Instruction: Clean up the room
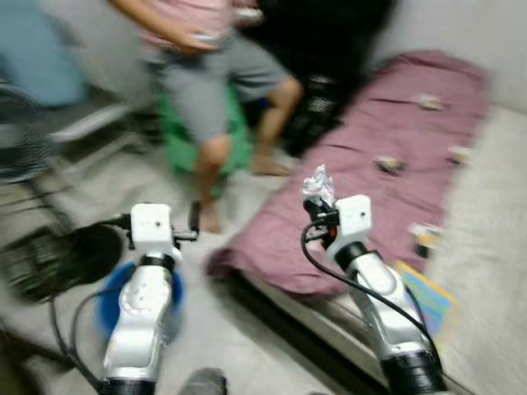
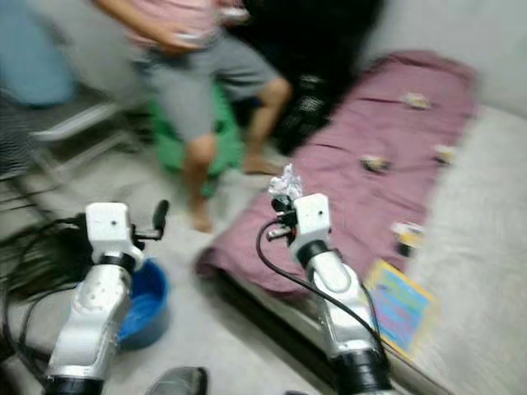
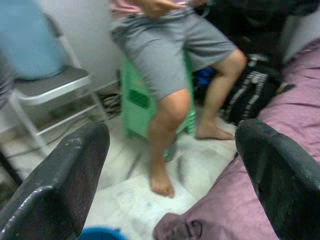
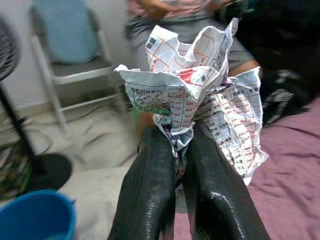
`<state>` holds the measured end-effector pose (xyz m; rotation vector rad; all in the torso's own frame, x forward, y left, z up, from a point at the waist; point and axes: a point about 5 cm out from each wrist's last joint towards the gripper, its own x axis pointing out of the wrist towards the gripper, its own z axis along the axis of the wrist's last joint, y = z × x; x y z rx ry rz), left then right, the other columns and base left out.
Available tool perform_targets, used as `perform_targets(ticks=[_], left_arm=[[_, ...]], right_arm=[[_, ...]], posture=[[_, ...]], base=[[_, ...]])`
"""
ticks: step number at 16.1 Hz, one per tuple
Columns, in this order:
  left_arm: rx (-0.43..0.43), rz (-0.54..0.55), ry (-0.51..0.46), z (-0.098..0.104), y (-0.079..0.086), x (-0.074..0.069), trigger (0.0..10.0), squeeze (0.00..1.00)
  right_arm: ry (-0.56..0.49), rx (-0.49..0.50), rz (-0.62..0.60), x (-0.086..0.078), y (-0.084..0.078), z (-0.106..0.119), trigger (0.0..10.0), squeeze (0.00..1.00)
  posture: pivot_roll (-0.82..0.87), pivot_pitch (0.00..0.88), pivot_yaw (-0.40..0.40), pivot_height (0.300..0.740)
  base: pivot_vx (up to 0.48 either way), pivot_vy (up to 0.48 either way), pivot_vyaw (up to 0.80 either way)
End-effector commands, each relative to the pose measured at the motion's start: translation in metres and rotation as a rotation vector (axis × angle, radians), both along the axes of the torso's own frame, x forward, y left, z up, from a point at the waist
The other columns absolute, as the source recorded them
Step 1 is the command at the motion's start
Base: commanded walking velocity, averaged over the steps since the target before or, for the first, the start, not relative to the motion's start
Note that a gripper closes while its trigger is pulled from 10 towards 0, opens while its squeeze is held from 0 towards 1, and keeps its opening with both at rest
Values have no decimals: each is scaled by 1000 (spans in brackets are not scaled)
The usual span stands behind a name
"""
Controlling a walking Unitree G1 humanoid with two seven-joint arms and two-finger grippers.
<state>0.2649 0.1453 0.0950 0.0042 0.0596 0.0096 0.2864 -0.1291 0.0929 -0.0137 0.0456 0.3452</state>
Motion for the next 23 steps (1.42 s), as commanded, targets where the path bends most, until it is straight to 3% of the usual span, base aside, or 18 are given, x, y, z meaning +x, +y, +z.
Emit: perform_targets(ticks=[1, 19, 23], left_arm=[[9, -2, 0, 1, -1, 0, 10000, 0], [-11, -22, -4, 2, -3, -2, 10000, 0], [-14, -37, -8, 3, -4, -2, 10000, 0]], right_arm=[[-2, -1, -14, 1, -3, 0, 10000, 0], [10, 1, -4, -2, -1, -4, 10000, 0], [6, 15, -4, -1, 0, -3, 10000, 0]], posture=[[19, 34, -31, 740], [18, 36, -28, 740], [20, 34, -26, 740]], base=[[0, 0, 800], [0, 0, 800], [0, 0, 156]])
